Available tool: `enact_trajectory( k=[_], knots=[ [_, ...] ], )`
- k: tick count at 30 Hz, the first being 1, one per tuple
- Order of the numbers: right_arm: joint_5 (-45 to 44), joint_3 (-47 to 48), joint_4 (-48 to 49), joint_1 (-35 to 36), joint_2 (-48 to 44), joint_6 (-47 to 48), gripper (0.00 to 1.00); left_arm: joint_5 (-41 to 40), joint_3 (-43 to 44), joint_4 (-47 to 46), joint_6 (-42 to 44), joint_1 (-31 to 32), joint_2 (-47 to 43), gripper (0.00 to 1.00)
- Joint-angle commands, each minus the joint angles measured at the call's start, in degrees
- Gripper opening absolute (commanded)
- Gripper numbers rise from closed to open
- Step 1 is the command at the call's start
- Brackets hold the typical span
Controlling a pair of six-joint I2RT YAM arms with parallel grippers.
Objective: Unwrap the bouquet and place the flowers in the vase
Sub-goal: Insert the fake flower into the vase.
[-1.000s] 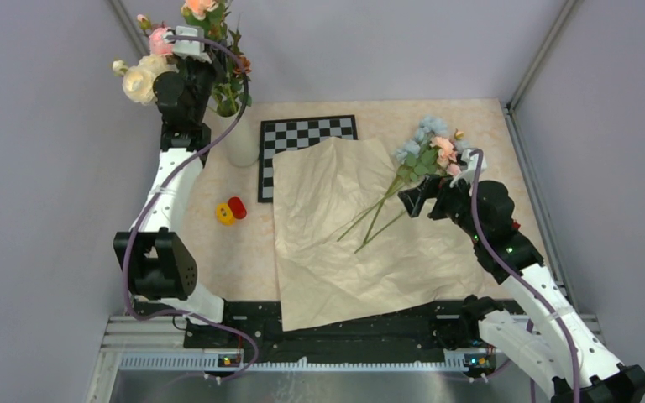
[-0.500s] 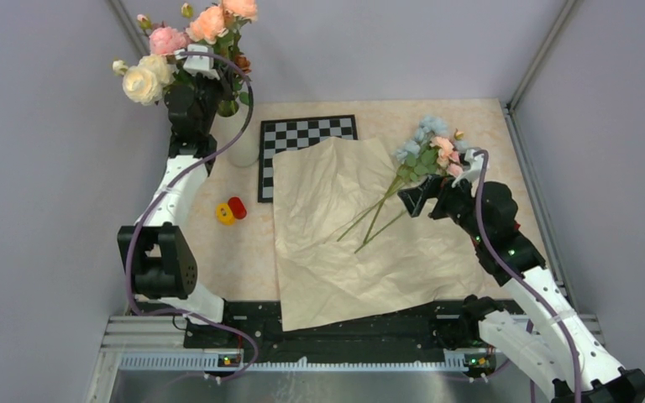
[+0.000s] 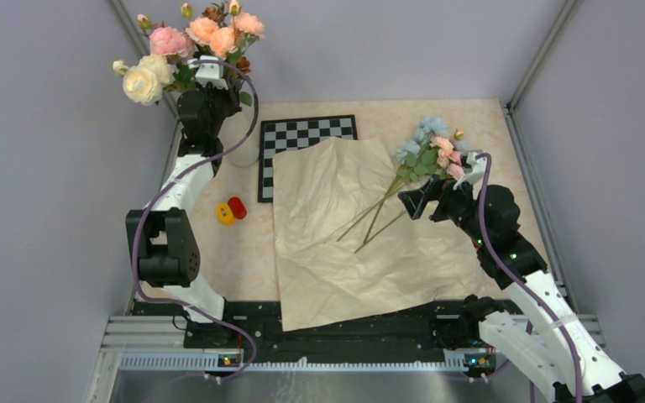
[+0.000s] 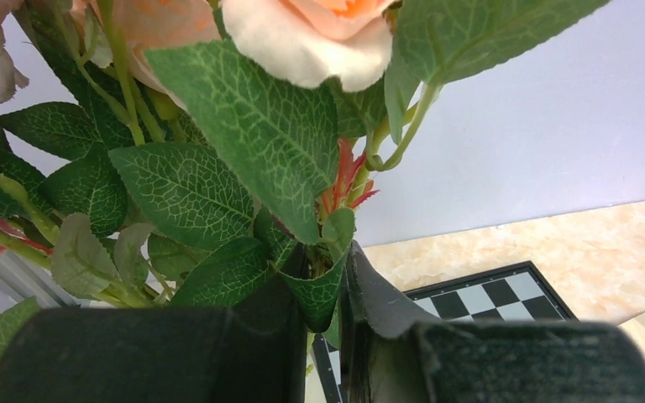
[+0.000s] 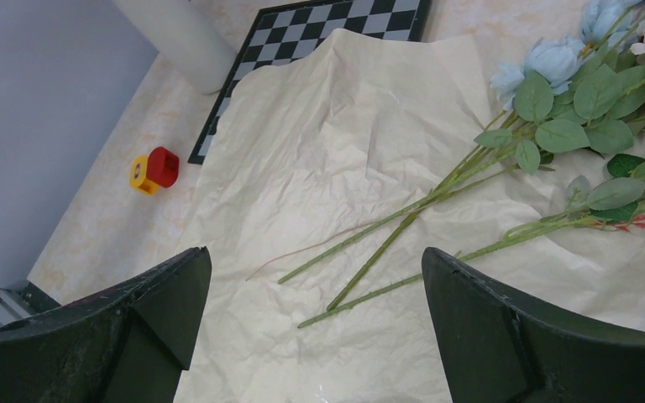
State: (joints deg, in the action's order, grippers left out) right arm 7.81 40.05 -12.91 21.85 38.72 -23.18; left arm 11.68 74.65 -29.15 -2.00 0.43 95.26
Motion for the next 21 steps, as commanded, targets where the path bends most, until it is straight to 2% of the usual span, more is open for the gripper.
enact_trajectory(
  k=[1,7,10,21],
  knots=[
    [0.3,0.4,1.6,-0.7,-0.9,-0.1,0.99,-0.5,-0.2,1.2,-0.3,-0.1,1.1,0.00],
    [0.4,0.3,1.5,-0.6,-1.0,-0.1,0.99,-1.0,-0.4,2.9,-0.1,-0.1,2.1,0.00],
    [0.4,0.3,1.3,-0.6,-1.2,-0.2,0.99,-0.9,-0.9,3.2,-0.2,0.0,2.0,0.04],
    [0.4,-0.2,1.5,-0.6,-1.6,-0.3,0.99,-0.5,-1.3,3.8,-1.9,0.0,-1.3,0.41]
  ],
)
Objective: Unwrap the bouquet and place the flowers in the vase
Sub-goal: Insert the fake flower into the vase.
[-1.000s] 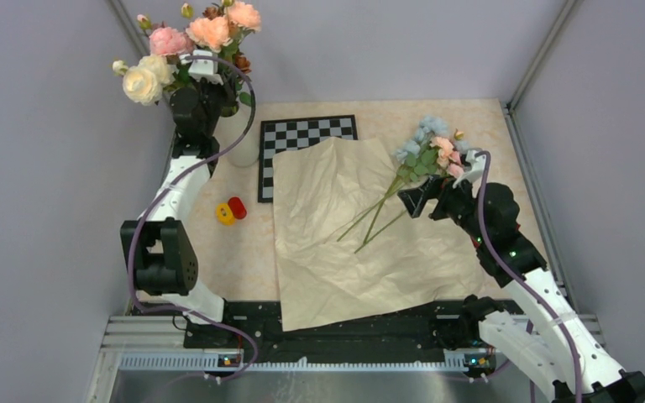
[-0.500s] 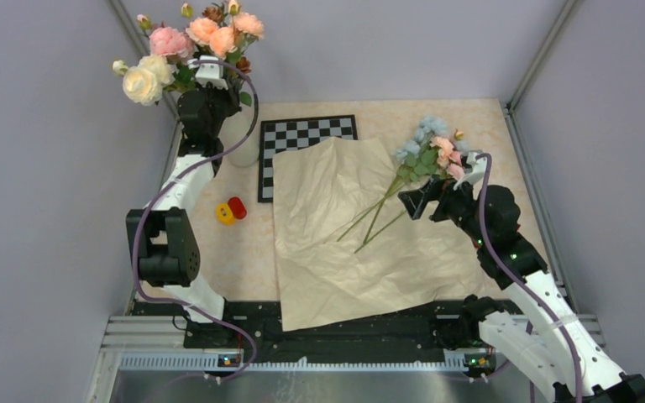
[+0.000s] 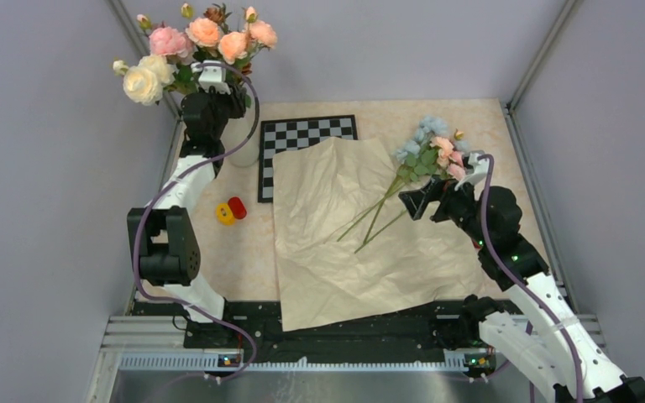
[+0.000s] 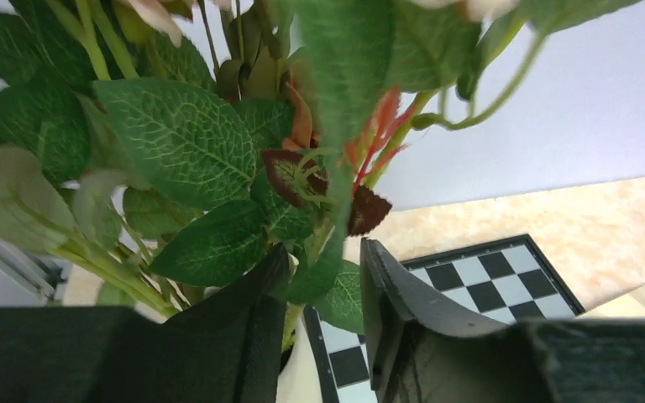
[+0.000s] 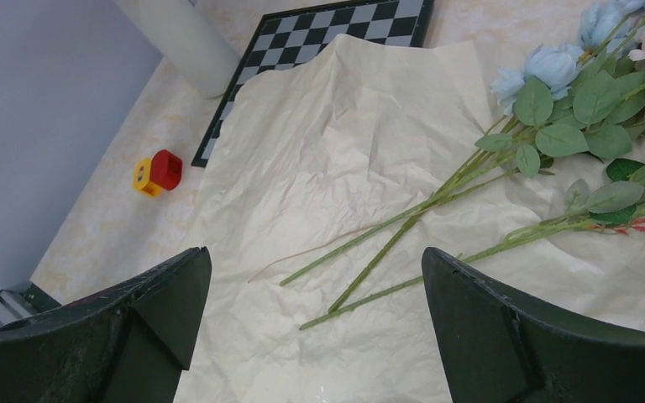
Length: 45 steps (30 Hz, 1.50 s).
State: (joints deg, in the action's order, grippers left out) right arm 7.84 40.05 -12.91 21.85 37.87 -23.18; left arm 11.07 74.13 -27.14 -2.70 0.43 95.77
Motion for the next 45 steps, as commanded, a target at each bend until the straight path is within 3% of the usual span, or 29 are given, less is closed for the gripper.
enact_trajectory(
  k=[1,22,32,40,45],
  knots=[
    [0.5,-0.2,1.6,-0.6,-0.8,-0.3,0.99,0.4,-0.8,1.8,-1.2,-0.1,-2.2,0.44],
    [-2.0,0.7,-1.0,-0.7,-0.7,1.0,0.98,5.8,-3.9,5.4,-7.5,0.0,-9.7,0.98],
    [-15.2,4.6,-9.8,-0.6,2.6,-3.7,0.92,6.8,-6.3,15.7,-14.3,-0.1,-18.3,0.99],
    [-16.8,4.7,-11.0,-0.7,7.8,-6.9,0.91,5.2,-11.1,29.5,-16.4,0.0,-26.4,0.99],
    [-15.7,3.5,-5.9,-0.7,14.1,-11.4,0.88,5.8,-14.8,36.7,-14.7,0.0,-30.5,0.99]
  ],
)
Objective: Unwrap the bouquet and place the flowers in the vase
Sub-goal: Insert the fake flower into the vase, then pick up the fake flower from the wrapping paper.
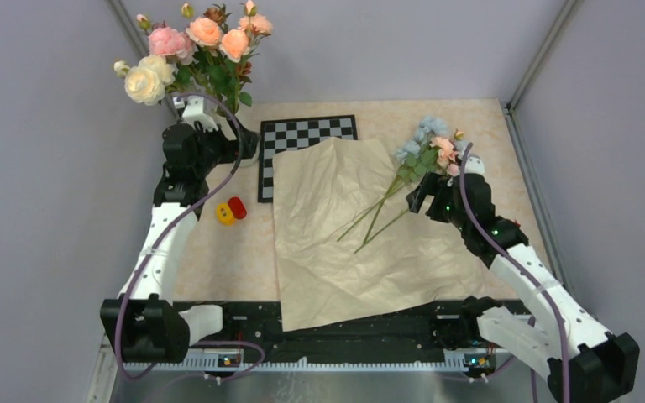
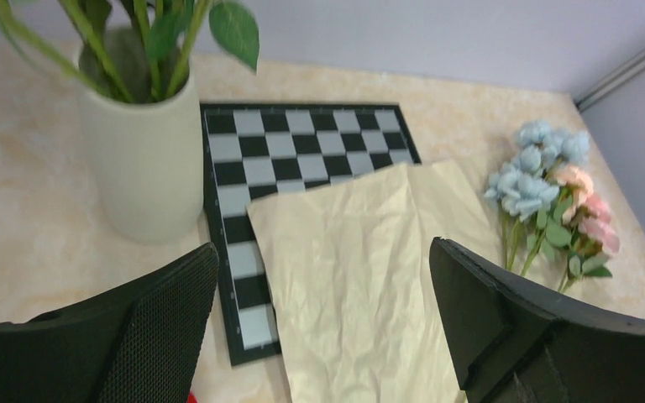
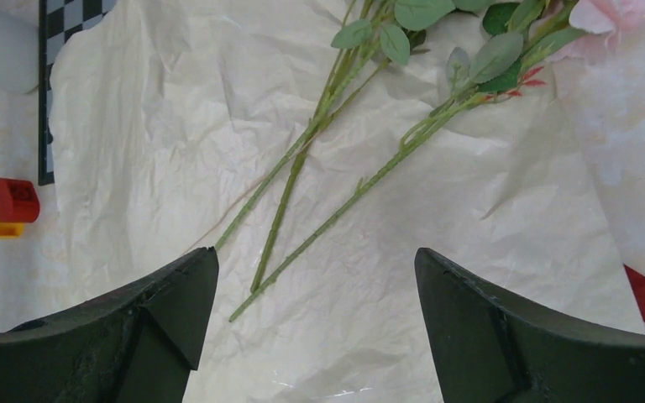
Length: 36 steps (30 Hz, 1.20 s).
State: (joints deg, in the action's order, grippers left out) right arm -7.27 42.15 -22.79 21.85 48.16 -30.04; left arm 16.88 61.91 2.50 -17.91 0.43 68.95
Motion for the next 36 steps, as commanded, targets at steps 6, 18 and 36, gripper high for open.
enact_trajectory(
  k=[6,18,36],
  knots=[
    [-4.5,-0.6,10.8,-0.7,12.7,-9.3,0.83,0.4,-5.8,9.3,2.3,0.0,-7.9,0.99],
    [-3.6,-3.8,24.3,-6.7,28.1,-13.9,0.74,-0.3,-6.3,10.0,3.3,1.7,-11.2,0.99],
    [-3.5,-4.7,35.4,-8.3,40.0,-14.5,0.58,-2.3,-6.5,10.8,4.6,4.2,-11.6,0.99]
  ],
)
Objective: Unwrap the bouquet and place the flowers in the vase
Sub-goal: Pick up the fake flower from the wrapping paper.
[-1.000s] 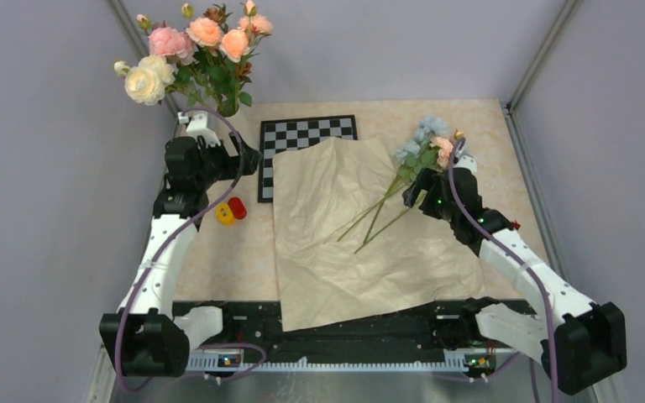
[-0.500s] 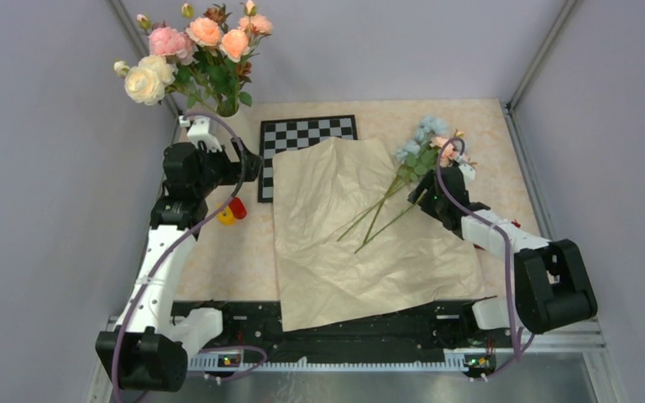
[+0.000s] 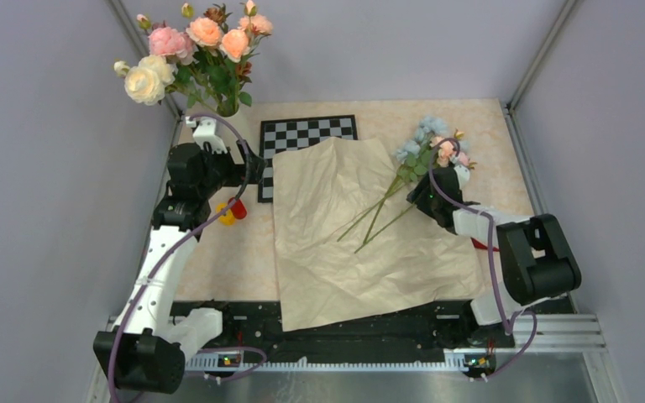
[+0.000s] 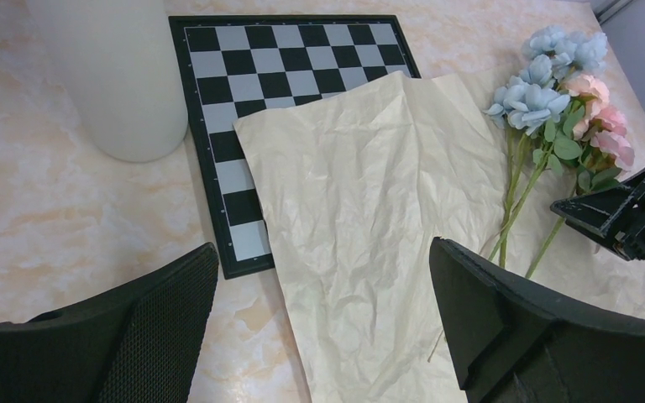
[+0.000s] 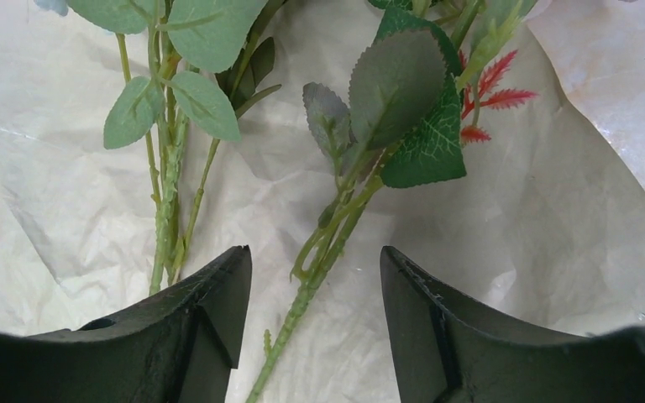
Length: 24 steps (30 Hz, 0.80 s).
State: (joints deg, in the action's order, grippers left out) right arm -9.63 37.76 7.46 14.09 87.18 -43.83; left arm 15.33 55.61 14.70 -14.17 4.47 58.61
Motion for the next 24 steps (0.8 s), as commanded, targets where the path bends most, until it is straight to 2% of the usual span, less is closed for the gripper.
enact_trajectory(
  k=[1,11,16,22,24],
  knots=[
    [-0.9,0.0,5.5,-0.5,1.4,-0.8,0.57,-0.7,-0.3,-1.4,0.8,0.2,-1.2,0.99],
    [-2.4,0.7,6.6,-0.5,3.4,-3.7,0.43,-1.4,-0.4,-1.4,0.9,0.2,-1.0,0.99],
    [-6.0,-0.2,5.5,-0.5,2.6,-6.0,0.31,-1.7,-0.4,-1.4,0.9,0.2,-1.0,0.99],
    [-7.0,-0.8,6.2,-0.7,1.6,-6.7,0.25,-1.8,-0.4,-1.3,1.2,0.2,-0.9,0.99],
    [-7.0,-0.8,6.0,-0.9,1.3,-7.1,0.18,-1.7,-0.3,-1.3,1.2,0.2,-1.0,0.99]
  ],
)
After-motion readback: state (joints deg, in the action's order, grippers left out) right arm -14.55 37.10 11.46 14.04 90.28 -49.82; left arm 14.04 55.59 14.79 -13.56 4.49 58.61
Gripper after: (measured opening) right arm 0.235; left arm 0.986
